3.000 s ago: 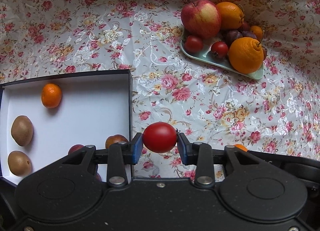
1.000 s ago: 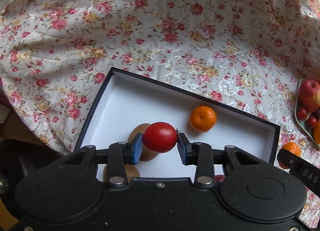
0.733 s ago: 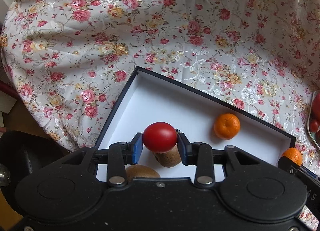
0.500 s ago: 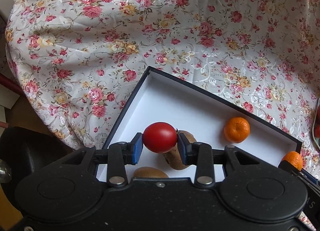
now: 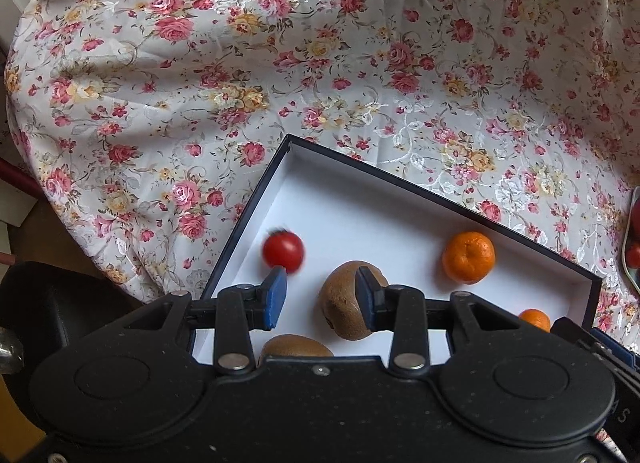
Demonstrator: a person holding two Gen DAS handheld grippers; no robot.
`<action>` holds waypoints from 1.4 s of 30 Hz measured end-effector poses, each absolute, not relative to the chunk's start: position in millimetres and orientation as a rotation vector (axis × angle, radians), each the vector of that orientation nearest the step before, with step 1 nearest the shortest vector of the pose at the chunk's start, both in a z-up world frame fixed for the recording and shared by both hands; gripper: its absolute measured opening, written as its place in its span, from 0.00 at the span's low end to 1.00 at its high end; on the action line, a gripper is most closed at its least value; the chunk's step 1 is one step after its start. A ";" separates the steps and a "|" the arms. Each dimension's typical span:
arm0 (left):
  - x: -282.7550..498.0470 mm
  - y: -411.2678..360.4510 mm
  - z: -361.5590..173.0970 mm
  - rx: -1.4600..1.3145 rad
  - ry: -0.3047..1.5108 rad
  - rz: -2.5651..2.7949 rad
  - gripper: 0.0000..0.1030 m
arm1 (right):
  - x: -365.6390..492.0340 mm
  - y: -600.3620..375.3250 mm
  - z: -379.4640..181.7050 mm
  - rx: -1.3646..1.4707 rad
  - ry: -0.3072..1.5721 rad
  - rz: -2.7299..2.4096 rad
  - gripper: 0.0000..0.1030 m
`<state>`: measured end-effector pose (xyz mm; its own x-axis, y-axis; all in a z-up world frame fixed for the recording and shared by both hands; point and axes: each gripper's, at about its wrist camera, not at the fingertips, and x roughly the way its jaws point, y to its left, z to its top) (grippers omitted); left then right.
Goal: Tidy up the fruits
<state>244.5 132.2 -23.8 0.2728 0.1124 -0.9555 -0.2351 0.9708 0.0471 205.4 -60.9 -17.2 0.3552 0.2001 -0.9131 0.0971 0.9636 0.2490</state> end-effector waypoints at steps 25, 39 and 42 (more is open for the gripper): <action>198.6 97.7 -7.4 0.063 1.208 0.150 0.45 | 164.7 -82.1 -1.3 0.256 1.223 0.034 0.41; 118.9 101.1 6.1 0.089 1.174 0.126 0.45 | 87.7 -80.1 10.2 0.257 1.202 0.047 0.41; 105.7 104.0 9.6 0.095 1.160 0.121 0.45 | 74.2 -77.7 9.2 0.231 1.200 0.035 0.41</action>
<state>105.7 104.0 9.6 0.3938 0.1445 -0.9078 -0.0460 0.9894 0.1375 74.2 -77.7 9.2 0.3644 0.1494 -0.9192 0.0949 0.9760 0.1962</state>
